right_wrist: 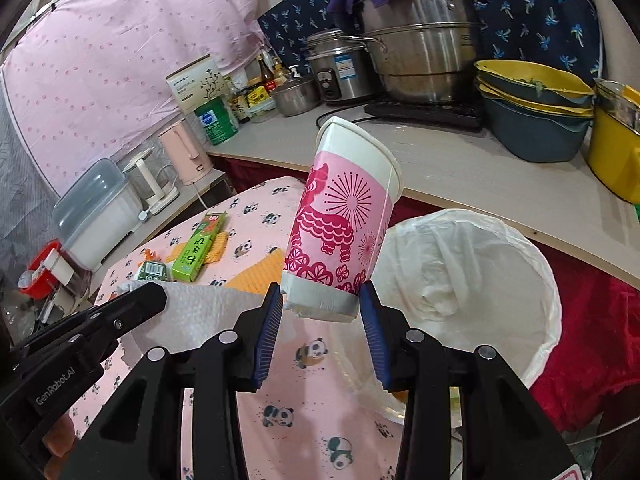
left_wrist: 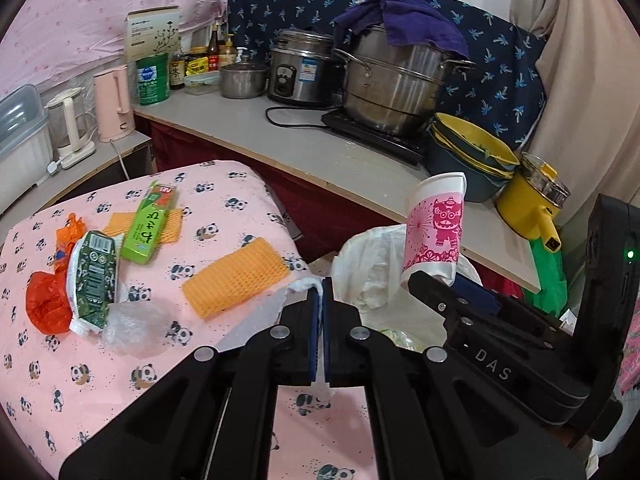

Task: Collect trash
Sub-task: 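Lift the pink cup with the right gripper while the left gripper carries the tissue to the bin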

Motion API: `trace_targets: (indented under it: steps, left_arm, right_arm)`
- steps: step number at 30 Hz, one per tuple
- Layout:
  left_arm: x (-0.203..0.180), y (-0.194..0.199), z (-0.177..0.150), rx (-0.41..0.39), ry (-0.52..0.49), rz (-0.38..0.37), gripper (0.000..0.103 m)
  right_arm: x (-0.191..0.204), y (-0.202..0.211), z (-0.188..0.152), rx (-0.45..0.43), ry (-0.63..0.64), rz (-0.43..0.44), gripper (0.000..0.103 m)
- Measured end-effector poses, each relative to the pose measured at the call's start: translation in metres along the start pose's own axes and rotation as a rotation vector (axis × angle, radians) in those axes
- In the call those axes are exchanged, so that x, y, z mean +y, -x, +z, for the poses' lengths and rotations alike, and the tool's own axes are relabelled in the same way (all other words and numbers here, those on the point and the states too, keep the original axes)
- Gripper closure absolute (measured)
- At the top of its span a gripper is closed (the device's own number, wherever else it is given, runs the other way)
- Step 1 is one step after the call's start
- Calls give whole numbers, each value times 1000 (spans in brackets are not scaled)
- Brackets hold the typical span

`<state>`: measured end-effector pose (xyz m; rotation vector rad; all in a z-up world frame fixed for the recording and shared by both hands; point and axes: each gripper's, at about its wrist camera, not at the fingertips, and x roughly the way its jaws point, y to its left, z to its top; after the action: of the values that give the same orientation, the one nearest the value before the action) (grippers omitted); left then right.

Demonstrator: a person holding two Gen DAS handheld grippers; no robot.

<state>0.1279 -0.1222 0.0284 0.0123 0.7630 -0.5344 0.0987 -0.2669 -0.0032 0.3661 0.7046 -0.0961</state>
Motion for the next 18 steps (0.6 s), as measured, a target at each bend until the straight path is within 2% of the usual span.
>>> trace_targets:
  steps: [8,18]
  left_arm:
    - [-42,-20,-2,31,-60,-45,102]
    - [-49,-32,-6,57,-66,-57,102]
  right_arm:
    - [-47,4,-9,11,-62,-54,65]
    - [-68,1,-19,31,-97,-75,65]
